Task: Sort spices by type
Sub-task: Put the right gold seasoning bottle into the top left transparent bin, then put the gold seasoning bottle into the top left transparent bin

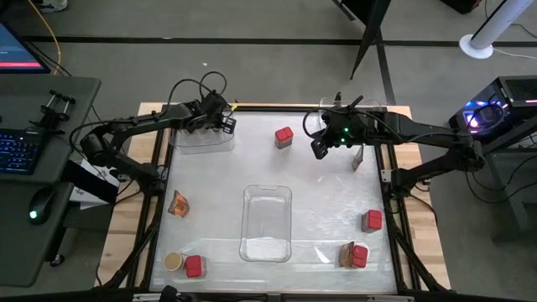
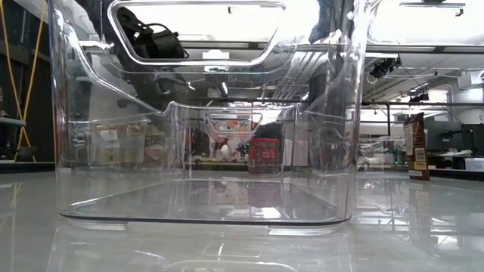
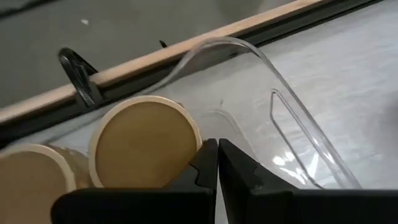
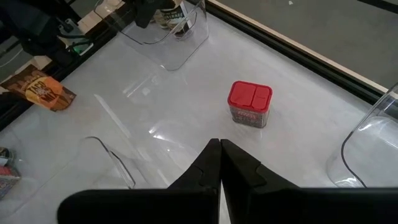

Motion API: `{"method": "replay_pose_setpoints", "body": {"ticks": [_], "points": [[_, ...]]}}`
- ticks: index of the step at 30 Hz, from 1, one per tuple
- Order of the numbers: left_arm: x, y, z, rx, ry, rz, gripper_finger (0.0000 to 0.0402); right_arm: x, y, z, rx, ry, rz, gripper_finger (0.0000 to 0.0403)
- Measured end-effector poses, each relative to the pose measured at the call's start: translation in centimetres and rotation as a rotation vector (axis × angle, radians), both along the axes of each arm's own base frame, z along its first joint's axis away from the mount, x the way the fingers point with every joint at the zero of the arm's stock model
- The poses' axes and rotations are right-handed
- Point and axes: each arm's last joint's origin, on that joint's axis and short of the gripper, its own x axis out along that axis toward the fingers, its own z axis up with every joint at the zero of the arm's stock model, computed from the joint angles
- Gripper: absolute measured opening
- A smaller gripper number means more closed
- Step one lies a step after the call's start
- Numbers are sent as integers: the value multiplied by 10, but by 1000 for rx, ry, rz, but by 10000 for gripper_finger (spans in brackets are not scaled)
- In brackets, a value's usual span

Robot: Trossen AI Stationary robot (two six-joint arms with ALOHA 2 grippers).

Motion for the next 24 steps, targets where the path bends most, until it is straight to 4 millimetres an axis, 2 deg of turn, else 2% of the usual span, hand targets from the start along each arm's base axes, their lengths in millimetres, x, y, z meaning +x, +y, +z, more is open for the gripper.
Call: {"method": "replay_pose_setpoints", "body": {"ticks": [11, 13, 15, 18, 21, 24], "points": [[3, 5, 7, 119, 81, -68, 0, 0, 0, 0, 0, 0, 0, 0], [3, 1, 16, 62, 38, -100, 0, 0, 0, 0, 8, -1, 8, 0], [7, -10, 34, -4, -51, -161, 0, 0, 1, 0, 14, -1, 15, 0], [9, -49, 59, -100, -189, -382, 0, 0, 1, 0, 9, 2, 24, 0], [3, -109, 80, -155, -260, -670, 0, 0, 1, 0, -6, 11, 45, 0], [-18, -173, 87, -282, -239, -879, 0, 0, 1, 0, -9, 15, 64, 0]]}}
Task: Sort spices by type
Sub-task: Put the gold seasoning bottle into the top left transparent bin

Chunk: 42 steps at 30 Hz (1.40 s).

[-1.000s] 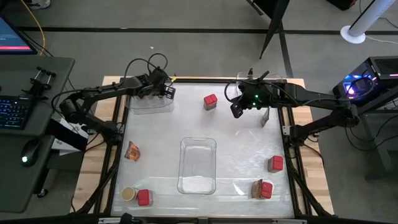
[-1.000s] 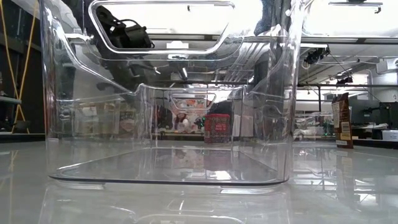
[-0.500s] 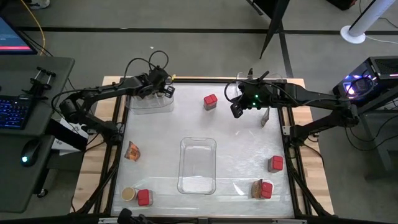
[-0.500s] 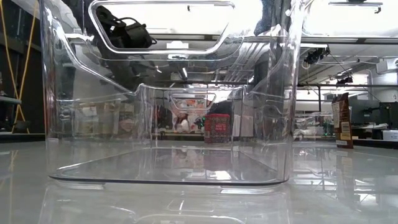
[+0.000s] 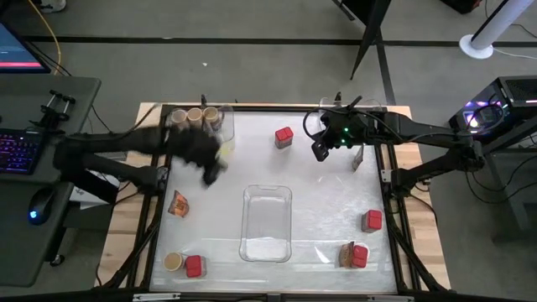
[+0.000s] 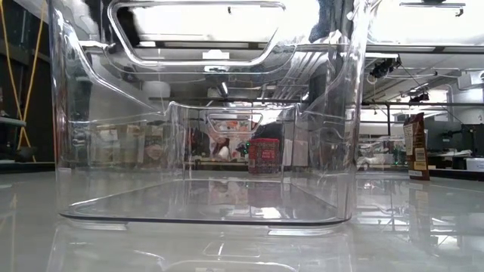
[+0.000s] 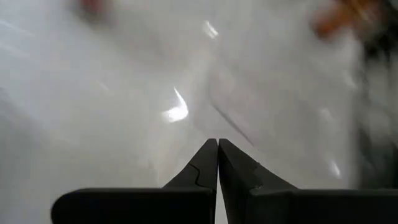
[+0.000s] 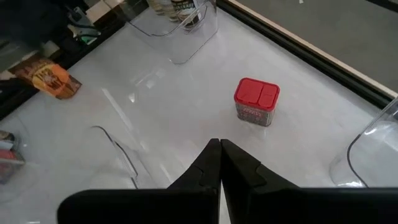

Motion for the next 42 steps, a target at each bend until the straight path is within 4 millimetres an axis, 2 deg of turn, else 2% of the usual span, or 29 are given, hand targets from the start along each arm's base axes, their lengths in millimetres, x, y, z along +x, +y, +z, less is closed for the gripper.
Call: {"method": "replay_pose_setpoints", "body": {"ticks": [4, 8, 13, 17, 21, 26, 37, 42], "points": [[-31, -72, 0, -94, 130, -146, 0, 0, 0, 0, -17, 9, 30, 0], [-49, -131, 0, -108, 224, -310, 0, 0, 0, 0, -32, 17, 47, 0], [-59, -182, -10, -96, 401, -454, 0, 0, 0, 0, -49, 25, 65, 0], [-61, -215, -22, -152, 432, -587, 0, 0, 0, 0, -52, 26, 68, 0], [-64, -226, -32, -120, 467, -615, 0, 0, 0, 0, -54, 28, 71, 0], [-63, -230, -38, -60, 454, -610, 0, 0, 0, 0, -54, 27, 70, 0], [-60, -240, -59, 31, 540, -619, 0, 0, 0, 0, -53, 28, 71, 0], [-58, -228, -59, 131, 555, -569, 0, 0, 0, 0, -55, 29, 73, 0]]}}
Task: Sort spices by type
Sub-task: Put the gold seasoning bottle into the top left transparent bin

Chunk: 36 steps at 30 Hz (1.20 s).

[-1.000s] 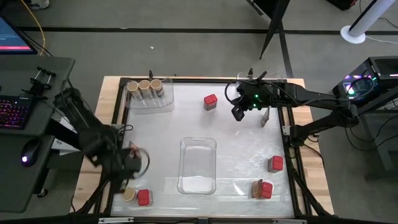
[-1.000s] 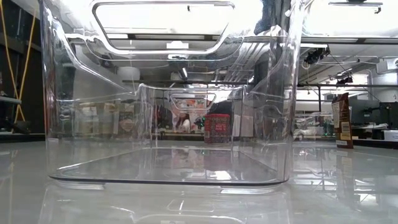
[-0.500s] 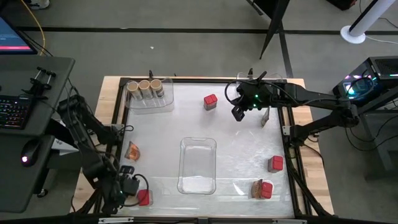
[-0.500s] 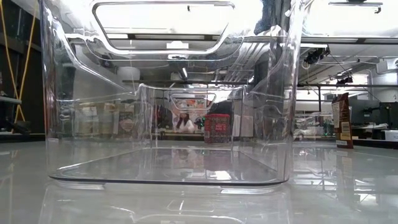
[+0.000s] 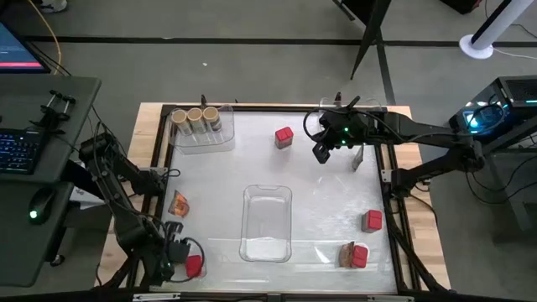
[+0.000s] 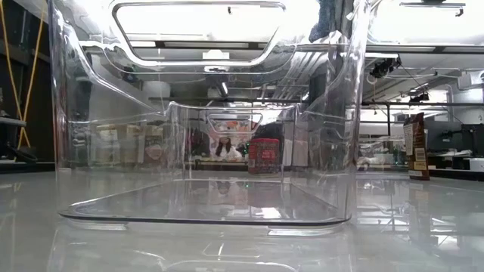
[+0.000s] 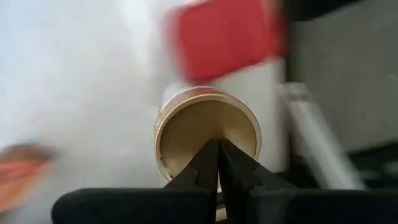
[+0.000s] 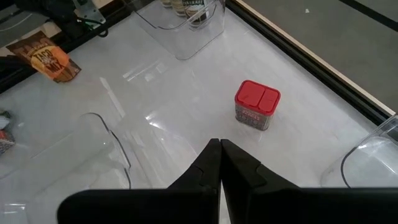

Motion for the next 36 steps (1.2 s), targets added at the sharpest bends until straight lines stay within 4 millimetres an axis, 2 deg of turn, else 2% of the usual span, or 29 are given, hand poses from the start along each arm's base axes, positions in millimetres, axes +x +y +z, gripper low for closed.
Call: {"method": "replay_pose_setpoints", "body": {"ticks": [6, 11, 16, 22, 29, 33, 36], "points": [[7, 33, 2, 299, -89, -26, 0, 0, 0, 0, -5, 2, 5, 0], [31, 51, 1, 355, -132, -94, 0, 0, 0, 0, -5, 2, 5, 0], [58, 79, -12, 389, -172, -123, 0, 0, 0, 0, -5, 2, 5, 0], [90, 123, -23, 468, -219, -136, 0, 0, 0, 0, -4, 4, 6, 0], [127, 185, -22, 513, -310, -97, 0, 0, 0, 0, -3, 6, 7, 0], [132, 222, -17, 550, -313, -53, 0, 0, 0, 0, -1, 5, 9, 0], [131, 243, -3, 559, -294, 5, 0, 0, 0, 0, -1, 6, 9, 0]]}}
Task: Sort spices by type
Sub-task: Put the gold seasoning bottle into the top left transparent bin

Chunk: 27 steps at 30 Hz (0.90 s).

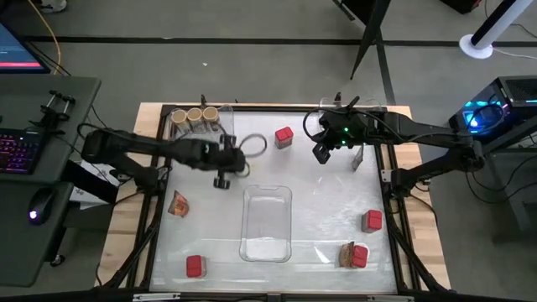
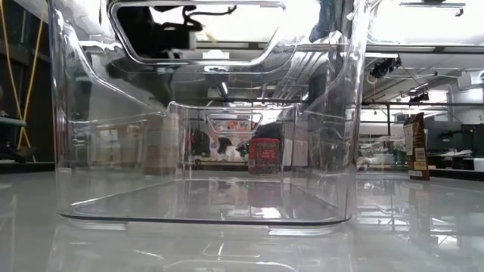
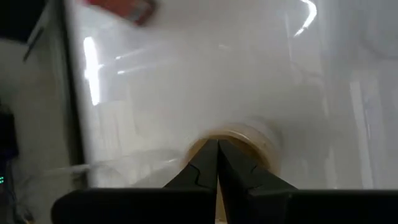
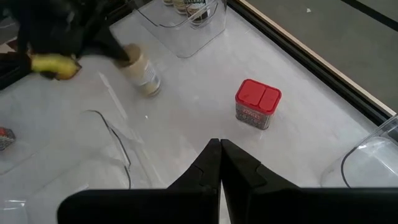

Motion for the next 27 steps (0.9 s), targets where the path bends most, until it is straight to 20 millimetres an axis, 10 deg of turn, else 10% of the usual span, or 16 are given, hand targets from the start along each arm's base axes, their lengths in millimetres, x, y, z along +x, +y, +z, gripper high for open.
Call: {"method": "replay_pose_setpoints", "body": {"ticks": [11, 27], "points": [[-2, 13, 78, -99, -246, 158, 4, 0, 0, 0, 19, -5, -21, 0], [-6, 78, 42, -496, -20, 494, 287, 1, 0, -2, 56, -16, -63, 0]]}}
